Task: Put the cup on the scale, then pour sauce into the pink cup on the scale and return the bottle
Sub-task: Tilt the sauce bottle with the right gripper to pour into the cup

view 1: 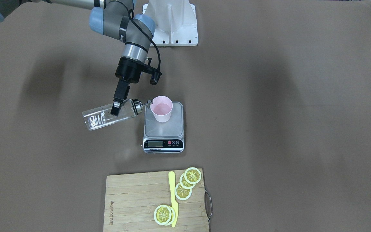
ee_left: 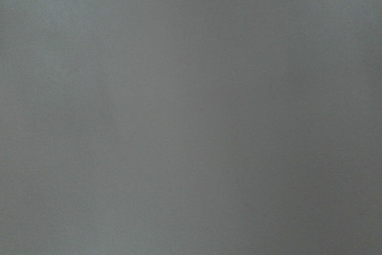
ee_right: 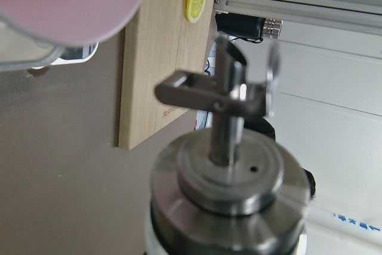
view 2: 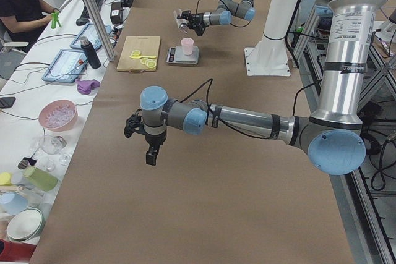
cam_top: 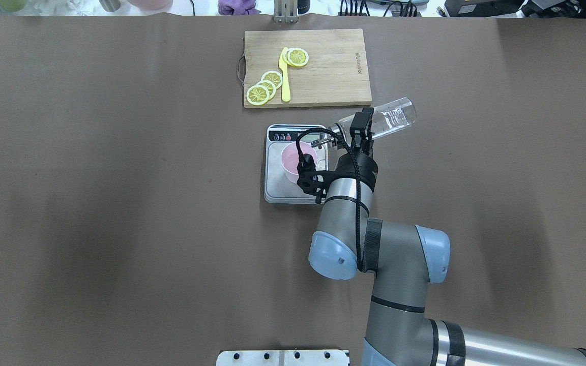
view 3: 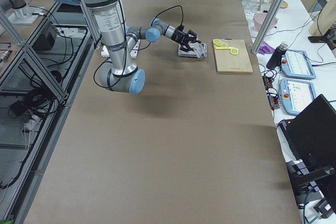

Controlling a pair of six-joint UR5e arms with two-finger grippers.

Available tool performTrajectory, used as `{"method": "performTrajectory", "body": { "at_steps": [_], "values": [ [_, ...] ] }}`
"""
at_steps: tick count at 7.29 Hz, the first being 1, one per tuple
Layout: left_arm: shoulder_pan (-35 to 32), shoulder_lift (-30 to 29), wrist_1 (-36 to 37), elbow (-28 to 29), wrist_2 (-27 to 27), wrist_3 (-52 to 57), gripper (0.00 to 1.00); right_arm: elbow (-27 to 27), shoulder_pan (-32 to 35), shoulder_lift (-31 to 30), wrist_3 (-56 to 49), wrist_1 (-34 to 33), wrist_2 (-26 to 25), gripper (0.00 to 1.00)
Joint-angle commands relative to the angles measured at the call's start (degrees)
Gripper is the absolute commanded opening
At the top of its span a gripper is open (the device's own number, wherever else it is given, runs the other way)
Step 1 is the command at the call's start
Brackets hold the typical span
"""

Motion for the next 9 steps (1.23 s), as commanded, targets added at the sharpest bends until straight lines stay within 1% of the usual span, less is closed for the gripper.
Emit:
{"method": "performTrajectory", "body": {
  "at_steps": [1,3,7,8,9],
  "values": [
    [0.0,-0.1,-0.1,0.6,0.0,0.0,0.98,-1.0,0.0,0.3,-3.4,0.0,-1.7,0.00],
    [0.0,-0.1,-0.1,0.7,0.0,0.0,0.98,-1.2,0.0,0.4,-7.1,0.0,-3.8,0.00],
    [0.0,-0.1,-0.2,1.0,0.0,0.0,0.98,-1.3,0.0,0.4,-7.4,0.6,-3.8,0.00],
    [0.0,-0.1,-0.2,1.0,0.0,0.0,0.98,-1.3,0.0,0.5,-6.3,1.7,-3.3,0.00],
    [0.0,-0.1,-0.2,0.8,0.0,0.0,0.98,-1.3,0.3,0.1,-4.9,6.1,-2.7,0.00]
  ]
}}
